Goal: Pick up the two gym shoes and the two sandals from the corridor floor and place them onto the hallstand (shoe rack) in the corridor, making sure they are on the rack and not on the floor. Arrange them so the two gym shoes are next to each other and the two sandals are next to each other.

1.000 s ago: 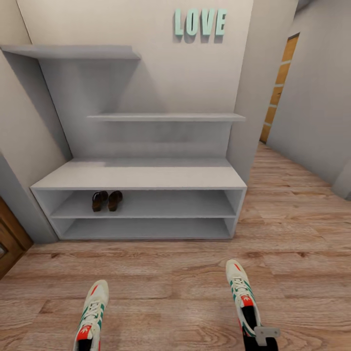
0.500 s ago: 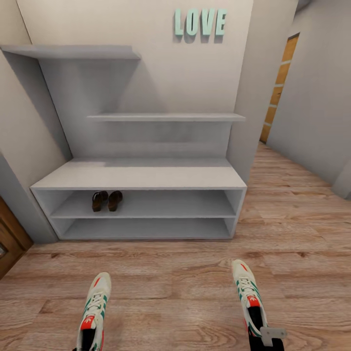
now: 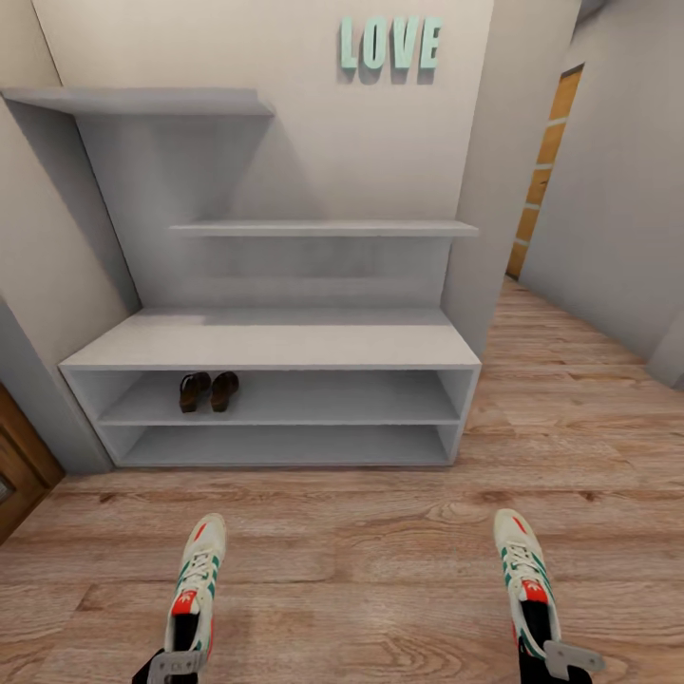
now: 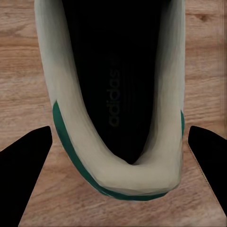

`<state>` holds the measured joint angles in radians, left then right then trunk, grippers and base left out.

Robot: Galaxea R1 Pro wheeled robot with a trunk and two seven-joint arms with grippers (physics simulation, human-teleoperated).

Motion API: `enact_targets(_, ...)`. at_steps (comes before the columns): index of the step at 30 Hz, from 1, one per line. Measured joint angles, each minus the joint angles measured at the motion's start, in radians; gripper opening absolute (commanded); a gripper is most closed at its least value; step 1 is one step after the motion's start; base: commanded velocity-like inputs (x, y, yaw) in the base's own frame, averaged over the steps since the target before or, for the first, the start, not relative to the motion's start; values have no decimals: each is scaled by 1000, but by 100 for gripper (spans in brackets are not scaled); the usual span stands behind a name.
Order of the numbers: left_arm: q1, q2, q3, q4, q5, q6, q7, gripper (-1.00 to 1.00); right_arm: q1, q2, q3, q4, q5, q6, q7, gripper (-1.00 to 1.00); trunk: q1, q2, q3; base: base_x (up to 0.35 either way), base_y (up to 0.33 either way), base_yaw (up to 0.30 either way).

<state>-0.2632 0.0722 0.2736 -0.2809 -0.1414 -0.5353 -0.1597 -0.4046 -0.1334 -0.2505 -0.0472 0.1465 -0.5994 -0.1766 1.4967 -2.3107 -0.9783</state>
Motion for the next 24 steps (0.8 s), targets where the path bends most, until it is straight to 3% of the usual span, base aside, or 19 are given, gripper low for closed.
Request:
enact_targets(11, -35, -8, -2, -1, -3, 9, 0, -100, 0, -5, -3, 1, 1, 0, 0, -100, 0, 0, 0, 0, 0, 0)
enact_targets(24, -87, -26, -1, -2, -51, 93, 2, -100, 0, -5, -3, 3, 1, 0, 0, -100, 0, 0, 0, 0, 0, 0)
